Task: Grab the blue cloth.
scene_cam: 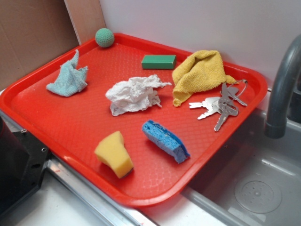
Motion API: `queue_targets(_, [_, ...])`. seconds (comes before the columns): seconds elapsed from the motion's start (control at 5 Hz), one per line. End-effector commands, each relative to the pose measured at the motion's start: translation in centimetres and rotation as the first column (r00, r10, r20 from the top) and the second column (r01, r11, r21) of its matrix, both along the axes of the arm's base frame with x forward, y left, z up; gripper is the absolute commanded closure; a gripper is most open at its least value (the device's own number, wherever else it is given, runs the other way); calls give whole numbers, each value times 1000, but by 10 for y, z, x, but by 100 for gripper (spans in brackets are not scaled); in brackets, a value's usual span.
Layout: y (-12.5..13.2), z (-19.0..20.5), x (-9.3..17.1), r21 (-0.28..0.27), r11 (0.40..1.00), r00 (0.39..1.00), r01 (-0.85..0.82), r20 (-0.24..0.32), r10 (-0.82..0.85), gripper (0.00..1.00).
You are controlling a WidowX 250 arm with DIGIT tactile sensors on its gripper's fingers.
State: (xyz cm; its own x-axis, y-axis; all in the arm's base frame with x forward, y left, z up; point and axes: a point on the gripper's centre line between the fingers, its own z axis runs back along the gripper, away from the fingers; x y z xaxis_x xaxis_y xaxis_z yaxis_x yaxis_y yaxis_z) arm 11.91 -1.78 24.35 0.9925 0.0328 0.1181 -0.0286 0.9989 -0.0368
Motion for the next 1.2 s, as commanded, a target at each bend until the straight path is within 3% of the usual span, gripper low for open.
queue_targets(0.0, [0,0,0,0,1000,1000,0,0,0,0])
queue_targets(0.2, [50,-47,26,-76,974,973,-213,-109,204,0])
queue_targets(0.4, [98,-76,39,23,893,893,-449,-30,450,0])
queue_targets(0.6, [116,-98,44,-46,755,750,-654,85,656,0])
queue_targets(0.8, [130,-125,56,0,570,559,-822,196,806,0])
queue_targets(1.0, [144,-160,72,-6,493,487,-870,146,861,0])
